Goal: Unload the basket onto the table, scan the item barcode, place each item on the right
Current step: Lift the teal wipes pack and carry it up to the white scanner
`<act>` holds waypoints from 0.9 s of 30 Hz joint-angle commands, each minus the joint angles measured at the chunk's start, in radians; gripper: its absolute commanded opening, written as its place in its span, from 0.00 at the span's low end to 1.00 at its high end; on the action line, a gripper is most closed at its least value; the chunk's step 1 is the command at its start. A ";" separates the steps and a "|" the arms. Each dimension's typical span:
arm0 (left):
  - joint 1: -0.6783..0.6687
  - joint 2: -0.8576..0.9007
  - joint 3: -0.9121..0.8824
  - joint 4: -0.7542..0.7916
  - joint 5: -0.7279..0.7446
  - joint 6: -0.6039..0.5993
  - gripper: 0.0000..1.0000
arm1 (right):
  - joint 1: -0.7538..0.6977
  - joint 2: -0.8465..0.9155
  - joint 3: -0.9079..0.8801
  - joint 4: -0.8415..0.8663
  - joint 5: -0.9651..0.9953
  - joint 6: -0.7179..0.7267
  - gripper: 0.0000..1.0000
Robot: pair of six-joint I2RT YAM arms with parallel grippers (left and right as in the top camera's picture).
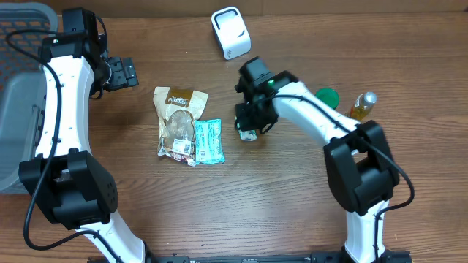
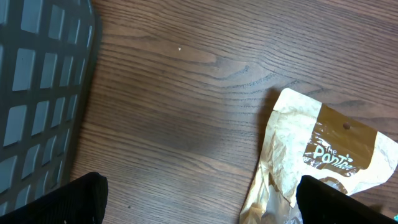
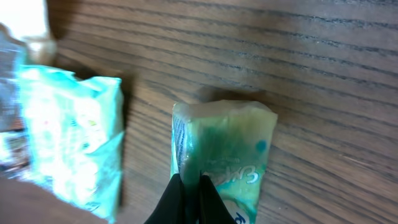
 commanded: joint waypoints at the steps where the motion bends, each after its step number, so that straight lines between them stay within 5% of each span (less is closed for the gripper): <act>1: -0.007 -0.010 0.011 0.000 -0.008 0.019 1.00 | -0.053 -0.069 0.031 0.005 -0.255 -0.071 0.04; 16: -0.007 -0.010 0.011 0.000 -0.008 0.019 1.00 | -0.094 -0.157 0.323 -0.102 -0.297 -0.071 0.04; 27: -0.007 -0.010 0.011 0.000 -0.008 0.019 1.00 | -0.099 -0.153 0.414 0.097 -0.293 0.058 0.03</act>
